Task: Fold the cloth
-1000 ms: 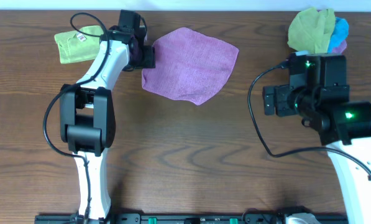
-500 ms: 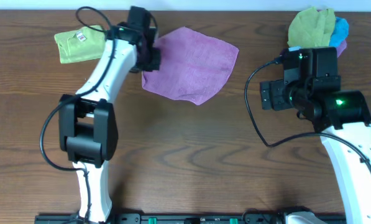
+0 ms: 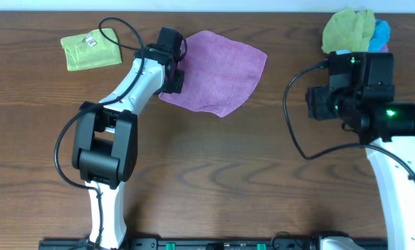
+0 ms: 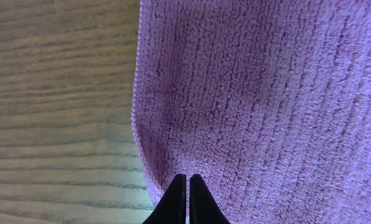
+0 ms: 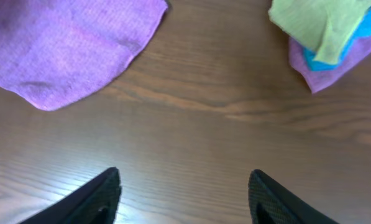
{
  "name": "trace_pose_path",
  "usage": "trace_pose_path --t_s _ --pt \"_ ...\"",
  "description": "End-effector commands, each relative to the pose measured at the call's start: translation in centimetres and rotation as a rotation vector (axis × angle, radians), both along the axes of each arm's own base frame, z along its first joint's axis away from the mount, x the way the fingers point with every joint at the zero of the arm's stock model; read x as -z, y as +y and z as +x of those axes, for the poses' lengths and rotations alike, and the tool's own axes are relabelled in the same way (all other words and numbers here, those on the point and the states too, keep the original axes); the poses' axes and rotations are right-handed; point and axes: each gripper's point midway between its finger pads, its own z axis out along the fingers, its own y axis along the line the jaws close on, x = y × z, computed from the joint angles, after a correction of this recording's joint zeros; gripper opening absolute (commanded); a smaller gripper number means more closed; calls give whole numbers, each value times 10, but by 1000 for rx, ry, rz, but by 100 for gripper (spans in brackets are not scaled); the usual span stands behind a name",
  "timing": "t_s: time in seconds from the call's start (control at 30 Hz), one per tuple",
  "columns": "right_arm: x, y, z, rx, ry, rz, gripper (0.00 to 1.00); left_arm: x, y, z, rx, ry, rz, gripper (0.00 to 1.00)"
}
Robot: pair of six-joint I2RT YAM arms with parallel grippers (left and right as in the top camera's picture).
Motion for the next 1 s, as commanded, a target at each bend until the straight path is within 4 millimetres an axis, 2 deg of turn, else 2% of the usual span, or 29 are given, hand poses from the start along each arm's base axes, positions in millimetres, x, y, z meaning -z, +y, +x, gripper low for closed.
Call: trace_pose_path --t_s 0.0,0.13,0.23,0.3,0.6,0.97 --pt "30 6 -3 -24 69 30 63 1 4 1 -3 -9 18 6" --pt "44 14 -2 -43 74 75 44 9 4 2 -3 2 21 6" --pt "43 14 0 -32 67 83 16 14 4 2 -2 6 22 6" --pt "43 14 0 -30 65 84 1 17 5 2 -4 11 24 6" --pt "43 14 0 -27 70 86 2 39 9 -8 -10 70 38 6" --pt "50 9 -10 -18 115 60 1 53 17 -37 -67 190 61 6"
